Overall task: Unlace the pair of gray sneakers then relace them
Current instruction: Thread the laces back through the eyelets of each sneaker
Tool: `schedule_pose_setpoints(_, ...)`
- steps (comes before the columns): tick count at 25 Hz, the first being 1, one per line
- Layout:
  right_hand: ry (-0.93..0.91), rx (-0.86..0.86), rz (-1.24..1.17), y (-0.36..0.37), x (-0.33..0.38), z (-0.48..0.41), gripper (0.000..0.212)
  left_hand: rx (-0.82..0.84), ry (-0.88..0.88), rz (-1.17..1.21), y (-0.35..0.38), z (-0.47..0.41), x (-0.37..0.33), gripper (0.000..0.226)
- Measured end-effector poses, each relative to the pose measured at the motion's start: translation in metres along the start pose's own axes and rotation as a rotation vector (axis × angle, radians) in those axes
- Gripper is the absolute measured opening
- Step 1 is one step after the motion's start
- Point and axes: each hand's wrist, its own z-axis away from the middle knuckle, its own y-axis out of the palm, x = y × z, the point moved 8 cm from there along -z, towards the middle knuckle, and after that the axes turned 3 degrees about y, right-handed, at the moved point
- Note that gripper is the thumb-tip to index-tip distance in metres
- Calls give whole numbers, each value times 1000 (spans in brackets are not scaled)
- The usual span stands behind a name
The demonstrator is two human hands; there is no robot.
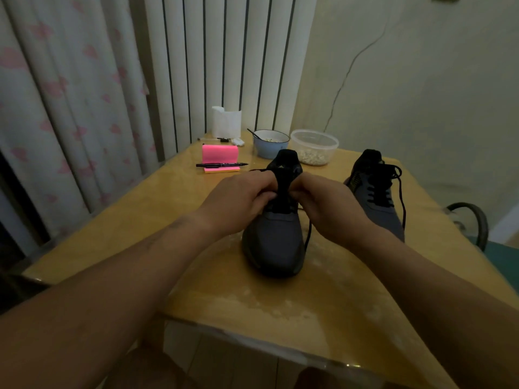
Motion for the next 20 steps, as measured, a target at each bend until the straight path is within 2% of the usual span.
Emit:
schedule_pose_setpoints(2, 143, -45, -133, 6, -12, 3, 4, -39, -47, 27, 1, 4, 3, 2)
schedule_pose_setpoints(5, 390, -59, -392, 21, -28, 10, 10, -124, -167, 99, 4, 10, 12, 5)
schedule_pose_setpoints(7, 483, -49, -530, 25, -31, 15, 11, -164, -264, 185, 9, 12, 17, 6)
schedule_pose_setpoints(9, 466, 6, -532, 22, -29, 16, 10, -149, -296, 261, 12, 12, 20, 4)
schedule_pose_setpoints(14, 261, 185, -224, 6, -9, -5, 7, 56, -137, 187, 5, 0, 12, 7)
schedule_pose_setpoints(17, 284, 157, -255, 9, -10, -5, 9, 31, -141, 151, 1, -2, 9, 2)
schedule_pose_setpoints(20, 333, 124, -311, 16, -16, 1, 14, -45, -194, 144, 3, 3, 11, 11)
